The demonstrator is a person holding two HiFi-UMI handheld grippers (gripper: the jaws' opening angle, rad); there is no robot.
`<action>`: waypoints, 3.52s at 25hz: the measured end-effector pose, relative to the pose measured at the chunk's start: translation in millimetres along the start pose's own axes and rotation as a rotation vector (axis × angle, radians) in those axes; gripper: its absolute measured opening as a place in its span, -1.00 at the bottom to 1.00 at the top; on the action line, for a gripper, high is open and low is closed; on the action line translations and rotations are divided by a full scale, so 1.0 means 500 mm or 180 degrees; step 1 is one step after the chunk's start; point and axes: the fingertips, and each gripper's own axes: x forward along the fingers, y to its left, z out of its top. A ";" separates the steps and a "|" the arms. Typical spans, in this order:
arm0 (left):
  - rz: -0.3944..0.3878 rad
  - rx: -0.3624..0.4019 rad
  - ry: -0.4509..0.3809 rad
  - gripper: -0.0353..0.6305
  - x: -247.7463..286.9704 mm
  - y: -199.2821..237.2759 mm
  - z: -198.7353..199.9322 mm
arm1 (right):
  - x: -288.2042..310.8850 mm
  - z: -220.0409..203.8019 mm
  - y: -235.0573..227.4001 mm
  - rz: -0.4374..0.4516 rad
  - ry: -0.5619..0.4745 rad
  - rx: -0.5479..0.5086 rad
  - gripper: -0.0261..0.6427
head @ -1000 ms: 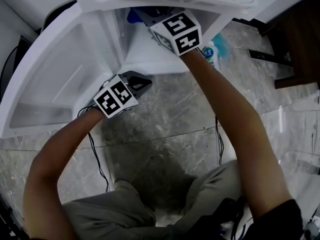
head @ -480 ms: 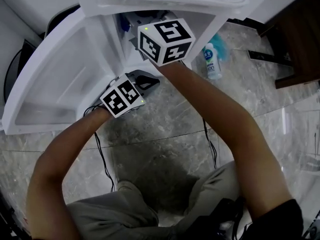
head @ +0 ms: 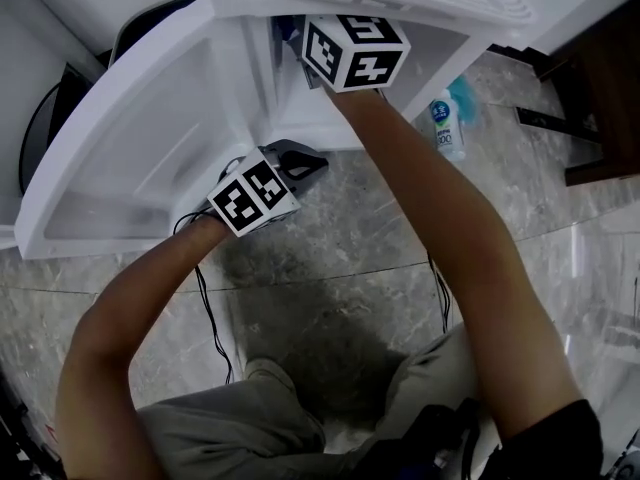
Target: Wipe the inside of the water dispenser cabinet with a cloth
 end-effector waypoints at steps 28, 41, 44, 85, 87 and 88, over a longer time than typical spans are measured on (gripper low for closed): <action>-0.0016 -0.0022 -0.0205 -0.88 0.018 -0.008 0.045 | 0.012 -0.013 -0.012 -0.0196 0.0187 -0.0339 -0.59; 0.0450 -0.0098 -0.0592 -0.87 0.019 0.032 0.125 | -0.208 -0.005 0.061 0.0728 0.0778 -0.0378 -0.59; 0.0552 -0.0025 -0.0683 -0.81 0.024 0.029 0.154 | -0.293 -0.019 0.019 0.0704 0.0996 -0.0324 -0.59; 0.0236 0.2150 -0.0718 -0.43 0.126 -0.149 0.420 | -0.654 -0.018 -0.033 0.1523 0.1843 0.1959 -0.45; 0.0281 0.2161 -0.0645 -0.44 0.121 -0.140 0.412 | -0.641 -0.024 -0.032 0.1532 0.1750 0.2017 -0.45; 0.0294 0.2158 -0.0634 -0.44 0.119 -0.137 0.411 | -0.638 -0.025 -0.035 0.1510 0.1733 0.2060 -0.45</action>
